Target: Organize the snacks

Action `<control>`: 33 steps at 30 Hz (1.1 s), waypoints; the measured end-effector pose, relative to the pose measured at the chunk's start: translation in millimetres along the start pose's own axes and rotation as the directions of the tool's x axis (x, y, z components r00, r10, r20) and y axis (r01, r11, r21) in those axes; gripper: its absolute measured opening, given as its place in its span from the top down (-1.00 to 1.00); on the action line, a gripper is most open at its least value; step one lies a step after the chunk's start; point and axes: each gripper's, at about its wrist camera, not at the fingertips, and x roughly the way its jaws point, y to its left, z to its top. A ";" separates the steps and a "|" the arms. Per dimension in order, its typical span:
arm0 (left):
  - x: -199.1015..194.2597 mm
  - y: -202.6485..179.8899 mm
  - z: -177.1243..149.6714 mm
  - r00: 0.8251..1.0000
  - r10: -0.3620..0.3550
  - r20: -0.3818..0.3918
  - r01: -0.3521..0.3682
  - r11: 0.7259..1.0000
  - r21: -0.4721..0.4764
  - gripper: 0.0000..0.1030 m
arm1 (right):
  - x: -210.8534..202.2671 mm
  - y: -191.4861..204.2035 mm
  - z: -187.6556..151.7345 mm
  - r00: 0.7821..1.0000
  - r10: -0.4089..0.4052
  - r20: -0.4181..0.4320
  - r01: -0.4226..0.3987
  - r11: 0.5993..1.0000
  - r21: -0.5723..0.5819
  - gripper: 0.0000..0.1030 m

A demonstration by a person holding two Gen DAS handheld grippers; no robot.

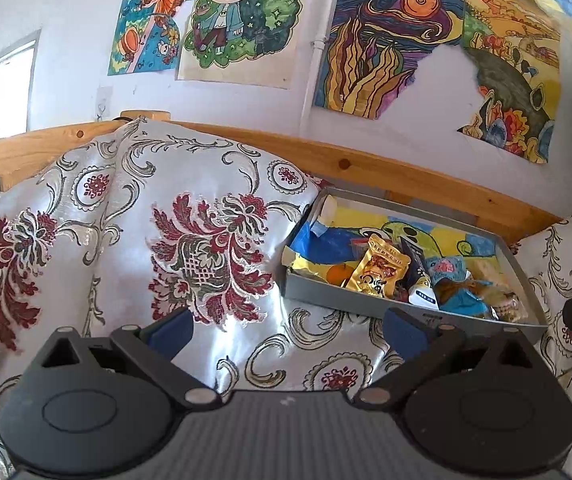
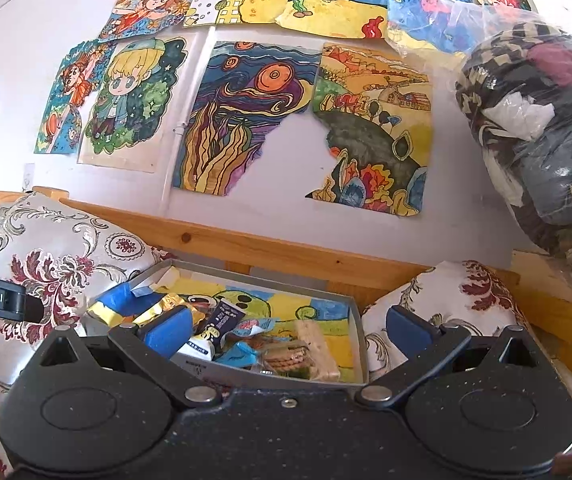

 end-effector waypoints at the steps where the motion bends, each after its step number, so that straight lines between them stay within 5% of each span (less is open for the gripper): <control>1: -1.9 0.5 -1.2 1.000 -0.002 0.003 0.002 1.000 0.005 -0.99 | -2.6 0.1 -1.1 1.000 0.000 -0.003 0.000 1.000 0.002 -0.99; 33: -55.0 31.3 -47.3 0.998 -0.057 -0.026 0.060 0.990 0.127 -0.99 | -79.6 9.6 -29.4 0.988 -0.005 -0.156 0.016 0.997 0.074 -0.99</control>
